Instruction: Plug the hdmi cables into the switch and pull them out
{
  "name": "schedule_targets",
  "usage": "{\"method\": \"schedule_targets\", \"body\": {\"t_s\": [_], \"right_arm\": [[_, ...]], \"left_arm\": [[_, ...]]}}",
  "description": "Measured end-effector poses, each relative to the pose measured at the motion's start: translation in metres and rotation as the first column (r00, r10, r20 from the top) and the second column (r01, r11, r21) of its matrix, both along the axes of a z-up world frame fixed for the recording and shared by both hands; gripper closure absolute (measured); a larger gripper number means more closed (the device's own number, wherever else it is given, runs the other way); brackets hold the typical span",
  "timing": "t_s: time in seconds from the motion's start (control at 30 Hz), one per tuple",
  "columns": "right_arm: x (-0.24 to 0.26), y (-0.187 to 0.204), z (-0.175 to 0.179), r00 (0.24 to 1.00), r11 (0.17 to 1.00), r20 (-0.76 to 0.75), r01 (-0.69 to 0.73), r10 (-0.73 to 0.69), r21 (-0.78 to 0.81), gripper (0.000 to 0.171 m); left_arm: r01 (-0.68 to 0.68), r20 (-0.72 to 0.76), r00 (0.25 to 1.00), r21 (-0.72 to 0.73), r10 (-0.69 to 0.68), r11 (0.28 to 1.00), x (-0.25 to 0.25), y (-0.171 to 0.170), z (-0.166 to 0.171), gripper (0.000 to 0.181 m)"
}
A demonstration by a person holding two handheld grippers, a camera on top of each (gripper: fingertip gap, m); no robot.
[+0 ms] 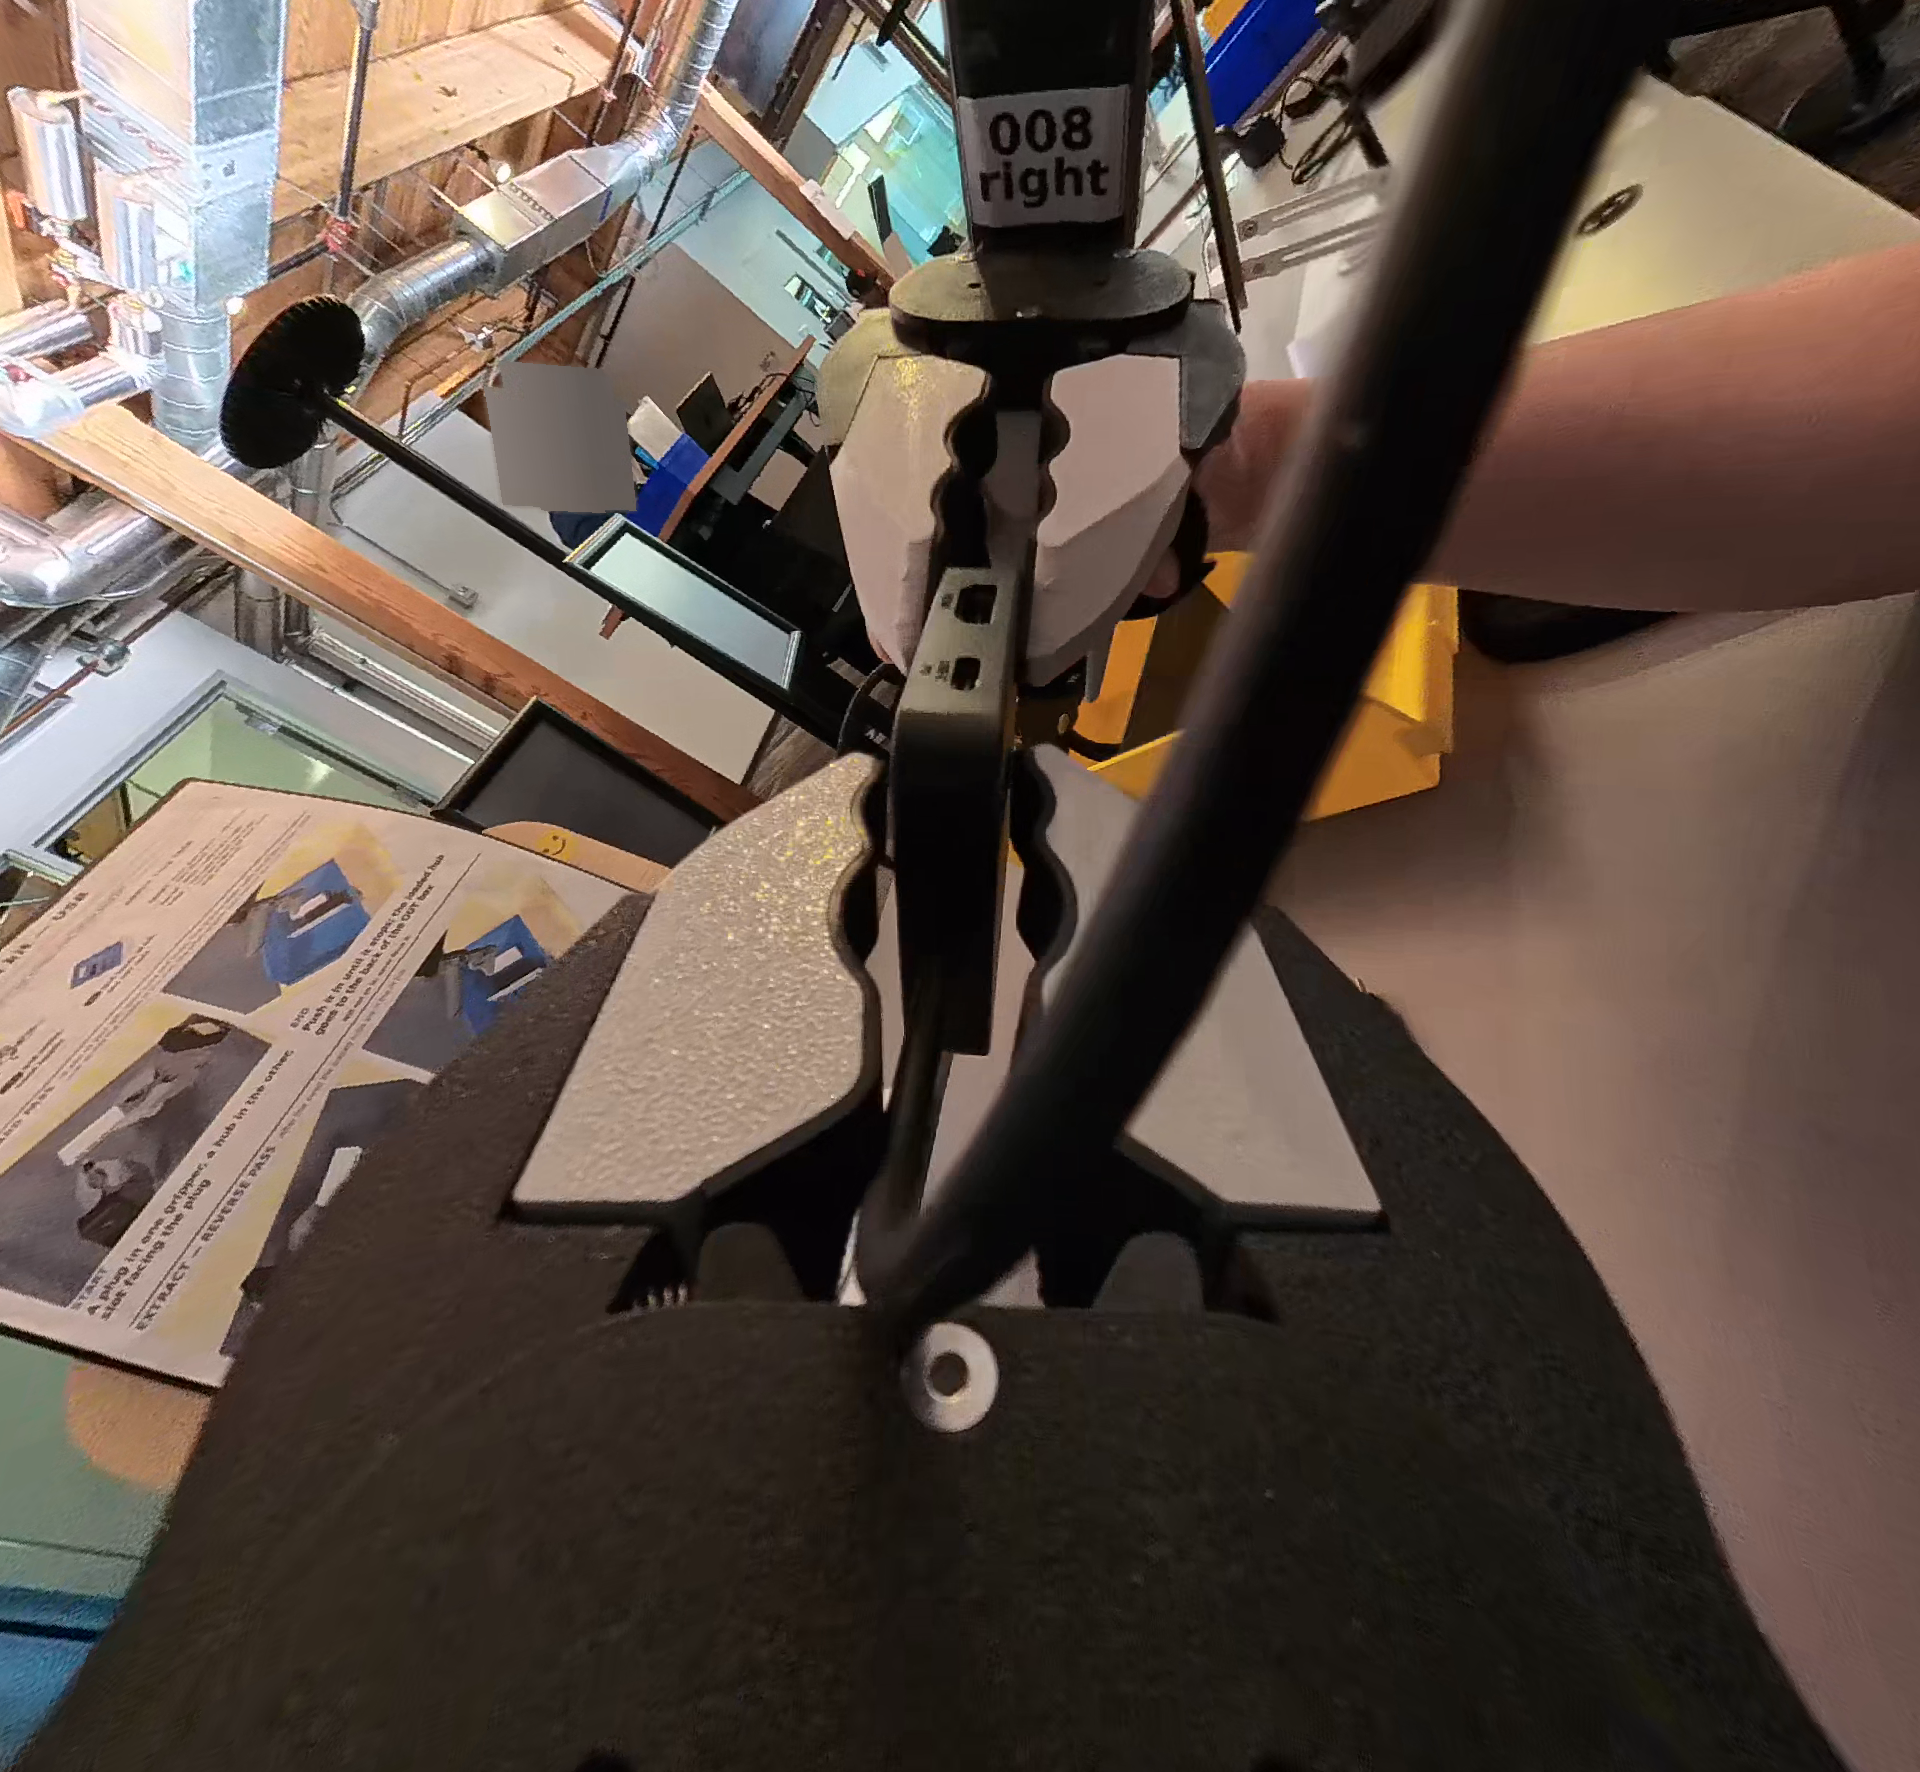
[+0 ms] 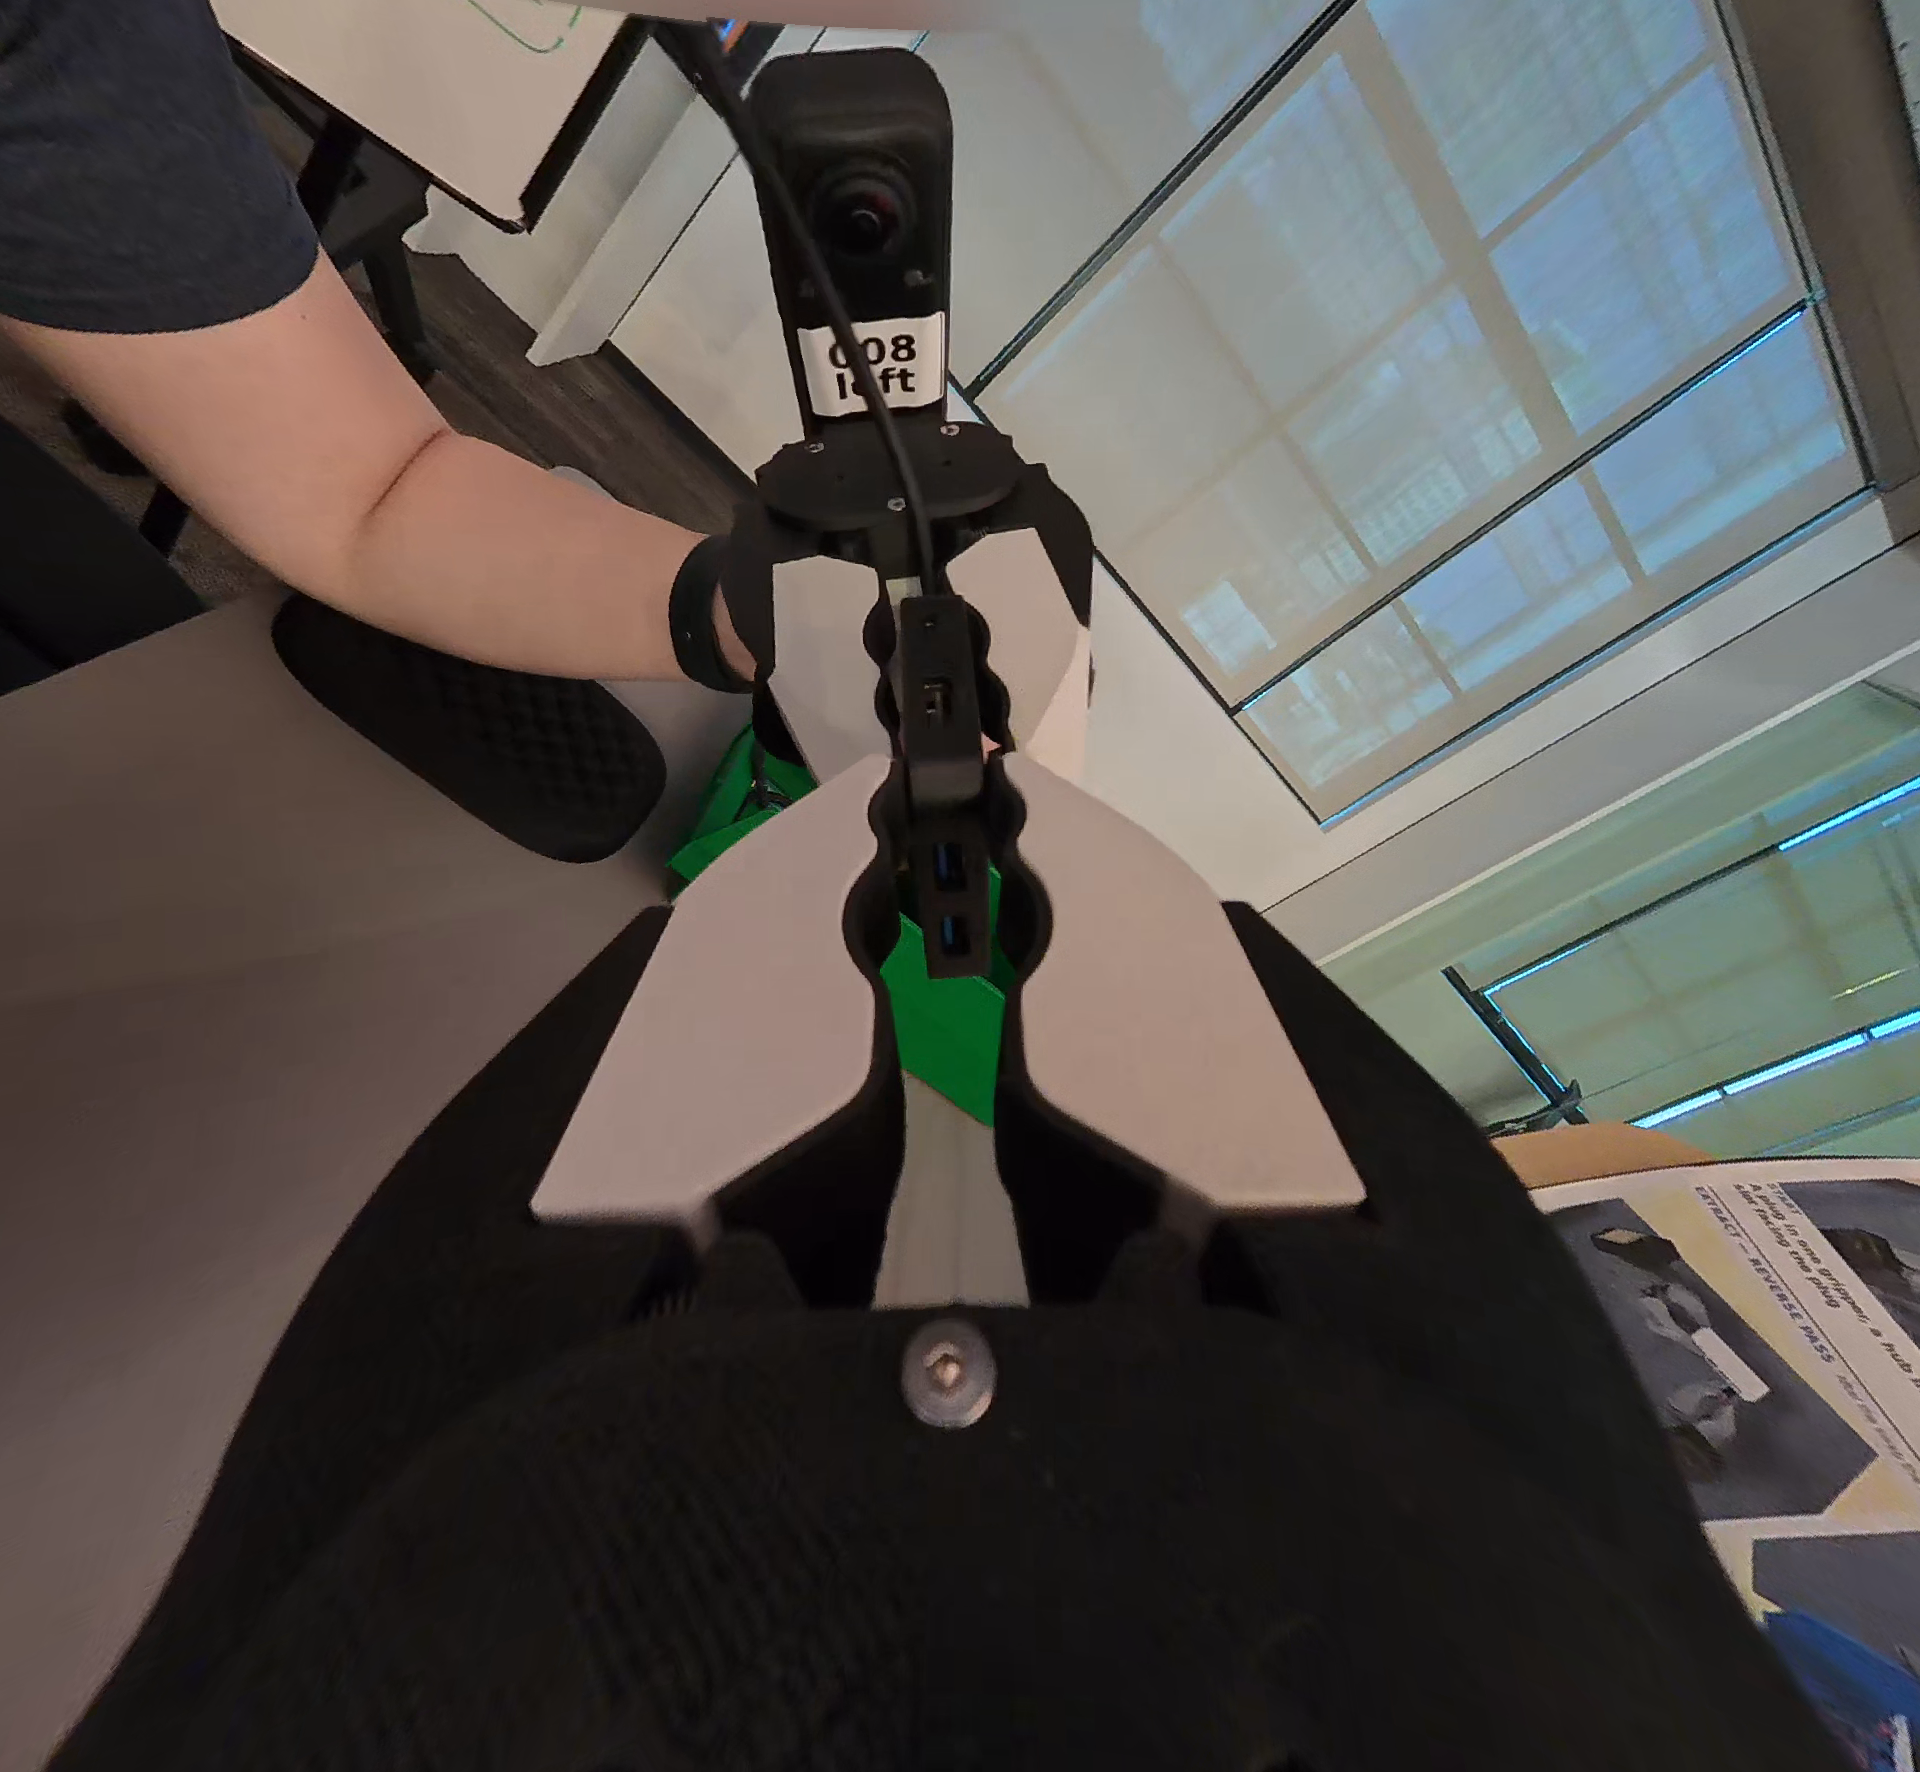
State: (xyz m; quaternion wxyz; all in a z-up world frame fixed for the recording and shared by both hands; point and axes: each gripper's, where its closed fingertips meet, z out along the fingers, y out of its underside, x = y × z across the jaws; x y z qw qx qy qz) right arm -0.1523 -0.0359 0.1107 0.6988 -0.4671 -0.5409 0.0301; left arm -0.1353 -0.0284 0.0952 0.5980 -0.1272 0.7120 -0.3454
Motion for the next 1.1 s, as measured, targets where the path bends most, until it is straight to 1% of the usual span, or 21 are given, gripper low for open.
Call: {"method": "schedule_targets", "body": {"t_s": [0.2,0.5,0.6,0.7,0.83,0.9,1.07,1.1], "right_arm": [[0.001,0.007,-0.008,0.999,0.999,0.037,0.036,-0.035,-0.024,0.158],[0.011,0.024,-0.024,0.978,0.986,0.139,0.163,-0.156,-0.044,0.157],[0.013,0.027,-0.029,0.962,0.977,0.188,0.21,-0.198,-0.045,0.157],[0.017,0.029,-0.028,0.945,0.965,0.212,0.261,-0.247,-0.037,0.157],[0.026,0.034,-0.033,0.883,0.923,0.301,0.384,-0.359,-0.025,0.158],[0.024,0.036,-0.035,0.868,0.915,0.329,0.402,-0.372,-0.026,0.158],[0.025,0.04,-0.038,0.854,0.901,0.343,0.431,-0.391,-0.044,0.158],[0.026,0.04,-0.039,0.851,0.898,0.345,0.437,-0.395,-0.05,0.158]], "left_arm": [[-0.051,-0.009,0.999,0.066,0.052,0.997,0.005,0.004,-0.008,0.16],[-0.153,-0.033,0.987,0.142,0.159,0.978,0.017,0.019,-0.022,0.16],[-0.18,-0.044,0.981,0.169,0.19,0.969,0.018,0.025,-0.026,0.157],[-0.213,-0.065,0.972,0.162,0.225,0.964,0.018,0.035,-0.027,0.154],[-0.246,-0.092,0.959,0.187,0.267,0.951,0.015,0.043,-0.028,0.152],[-0.242,-0.109,0.958,0.192,0.265,0.951,0.015,0.041,-0.031,0.152],[-0.299,-0.132,0.932,0.251,0.339,0.921,0.021,0.053,-0.044,0.157],[-0.306,-0.135,0.928,0.257,0.347,0.917,0.022,0.054,-0.045,0.162]]}}
